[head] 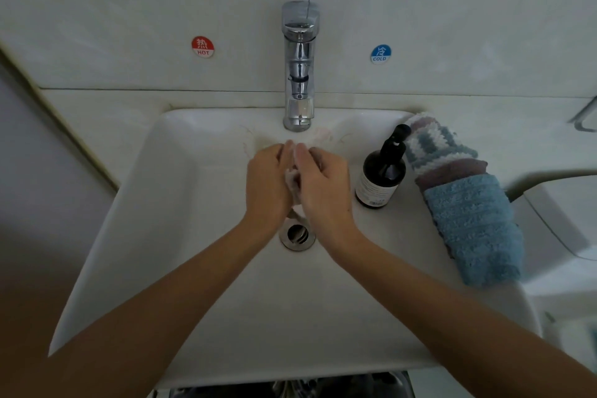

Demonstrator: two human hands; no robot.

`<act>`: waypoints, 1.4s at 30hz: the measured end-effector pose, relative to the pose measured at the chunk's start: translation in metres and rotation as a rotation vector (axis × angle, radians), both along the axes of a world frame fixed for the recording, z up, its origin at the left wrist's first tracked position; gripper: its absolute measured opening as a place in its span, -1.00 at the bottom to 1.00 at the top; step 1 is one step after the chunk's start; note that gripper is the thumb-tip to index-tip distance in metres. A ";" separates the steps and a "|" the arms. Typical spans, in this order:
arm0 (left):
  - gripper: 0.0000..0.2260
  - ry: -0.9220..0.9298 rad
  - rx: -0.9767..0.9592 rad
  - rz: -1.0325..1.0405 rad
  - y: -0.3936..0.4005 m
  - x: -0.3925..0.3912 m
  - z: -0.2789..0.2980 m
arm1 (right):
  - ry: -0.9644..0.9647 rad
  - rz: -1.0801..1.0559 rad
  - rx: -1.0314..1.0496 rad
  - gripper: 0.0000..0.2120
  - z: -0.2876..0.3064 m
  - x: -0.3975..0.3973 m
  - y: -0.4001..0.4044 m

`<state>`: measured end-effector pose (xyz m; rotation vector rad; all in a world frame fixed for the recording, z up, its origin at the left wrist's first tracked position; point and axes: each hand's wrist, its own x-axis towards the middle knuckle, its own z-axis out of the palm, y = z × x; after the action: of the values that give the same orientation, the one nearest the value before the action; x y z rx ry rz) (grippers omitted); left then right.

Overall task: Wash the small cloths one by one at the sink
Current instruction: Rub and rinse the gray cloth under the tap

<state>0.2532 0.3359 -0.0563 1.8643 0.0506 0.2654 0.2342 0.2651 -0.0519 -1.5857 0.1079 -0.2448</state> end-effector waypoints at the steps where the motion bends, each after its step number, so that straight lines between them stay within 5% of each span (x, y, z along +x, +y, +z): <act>1: -0.59 -0.004 -0.007 -0.002 -0.001 -0.003 -0.001 | 0.003 0.001 -0.001 -0.60 0.000 0.003 -0.001; 4: -0.63 -0.078 -0.007 -0.056 -0.013 -0.025 0.002 | 0.121 -0.080 0.122 -0.56 0.002 0.024 -0.014; 9: -0.59 -0.030 -0.016 0.027 -0.003 0.000 0.005 | -0.015 -0.031 0.020 -0.59 -0.004 -0.001 0.001; 14: -0.63 -0.135 0.008 -0.022 -0.013 -0.026 0.006 | 0.093 -0.050 0.124 -0.59 -0.005 0.027 -0.012; 21: -0.63 -0.090 0.018 0.028 0.001 -0.011 0.000 | -0.018 -0.019 -0.062 -0.60 -0.010 0.013 0.002; 25: -0.64 -0.157 0.073 -0.085 -0.012 -0.030 0.003 | 0.094 -0.070 0.087 -0.64 -0.007 0.032 -0.016; 32: -0.65 -0.049 0.033 0.008 0.007 -0.003 -0.005 | -0.044 0.064 -0.156 -0.56 -0.001 0.012 -0.002; 36: -0.64 -0.158 0.097 -0.054 -0.006 -0.025 0.001 | 0.026 -0.040 0.018 -0.61 -0.005 0.030 -0.012; 42: -0.62 -0.033 -0.044 0.024 0.003 -0.006 0.001 | -0.101 0.067 -0.098 -0.57 0.000 0.005 -0.003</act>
<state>0.2469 0.3387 -0.0557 1.8158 0.0558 0.3099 0.2395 0.2623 -0.0519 -1.6684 -0.0357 -0.2807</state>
